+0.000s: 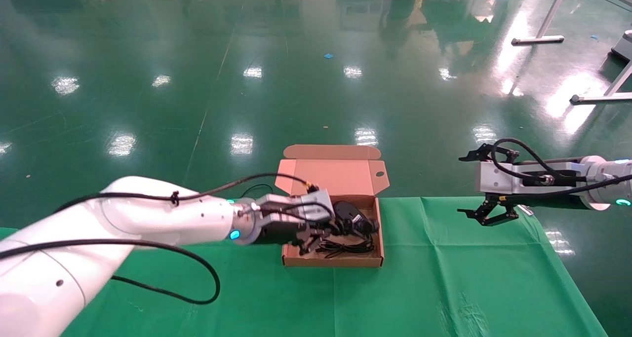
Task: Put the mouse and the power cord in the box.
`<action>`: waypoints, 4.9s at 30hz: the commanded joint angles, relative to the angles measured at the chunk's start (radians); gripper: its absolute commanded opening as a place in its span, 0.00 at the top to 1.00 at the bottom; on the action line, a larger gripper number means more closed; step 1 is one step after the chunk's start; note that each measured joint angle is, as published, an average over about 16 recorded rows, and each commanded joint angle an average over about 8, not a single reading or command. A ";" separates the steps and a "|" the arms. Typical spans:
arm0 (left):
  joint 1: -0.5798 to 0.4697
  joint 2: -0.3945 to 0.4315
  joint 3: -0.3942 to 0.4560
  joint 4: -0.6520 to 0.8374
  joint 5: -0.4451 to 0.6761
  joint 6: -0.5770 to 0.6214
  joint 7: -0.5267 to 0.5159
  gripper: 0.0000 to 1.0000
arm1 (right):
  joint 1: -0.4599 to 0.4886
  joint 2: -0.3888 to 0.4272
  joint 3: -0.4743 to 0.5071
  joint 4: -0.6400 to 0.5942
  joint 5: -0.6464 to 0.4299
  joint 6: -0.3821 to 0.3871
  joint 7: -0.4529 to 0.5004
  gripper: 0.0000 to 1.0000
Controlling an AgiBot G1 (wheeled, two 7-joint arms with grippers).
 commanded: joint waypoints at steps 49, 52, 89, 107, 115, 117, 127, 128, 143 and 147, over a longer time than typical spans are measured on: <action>0.313 -0.439 -0.507 -0.481 -0.343 0.414 -0.127 0.00 | -0.417 0.210 0.402 0.617 0.310 -0.244 0.522 0.00; 0.341 -0.477 -0.551 -0.523 -0.372 0.450 -0.138 0.00 | -0.453 0.229 0.437 0.671 0.337 -0.266 0.568 0.00; 0.549 -0.769 -0.893 -0.847 -0.601 0.730 -0.216 0.00 | -0.745 0.377 0.717 1.102 0.556 -0.438 0.924 0.00; 0.544 -0.760 -0.882 -0.836 -0.593 0.722 -0.215 0.00 | -0.733 0.371 0.706 1.085 0.546 -0.431 0.916 0.00; 0.544 -0.759 -0.881 -0.835 -0.592 0.720 -0.215 0.00 | -0.731 0.370 0.705 1.083 0.545 -0.430 0.915 0.00; 0.544 -0.759 -0.881 -0.835 -0.592 0.720 -0.215 0.00 | -0.731 0.370 0.705 1.083 0.545 -0.430 0.915 0.00; 0.543 -0.758 -0.880 -0.834 -0.591 0.719 -0.215 0.00 | -0.730 0.369 0.704 1.082 0.544 -0.429 0.914 0.00; 0.543 -0.758 -0.880 -0.834 -0.591 0.719 -0.215 0.00 | -0.730 0.369 0.704 1.082 0.544 -0.429 0.914 0.00; 0.543 -0.758 -0.879 -0.833 -0.591 0.719 -0.215 0.00 | -0.729 0.369 0.703 1.081 0.543 -0.429 0.914 0.00; 0.543 -0.758 -0.879 -0.833 -0.591 0.719 -0.215 0.00 | -0.729 0.369 0.703 1.080 0.543 -0.429 0.914 0.00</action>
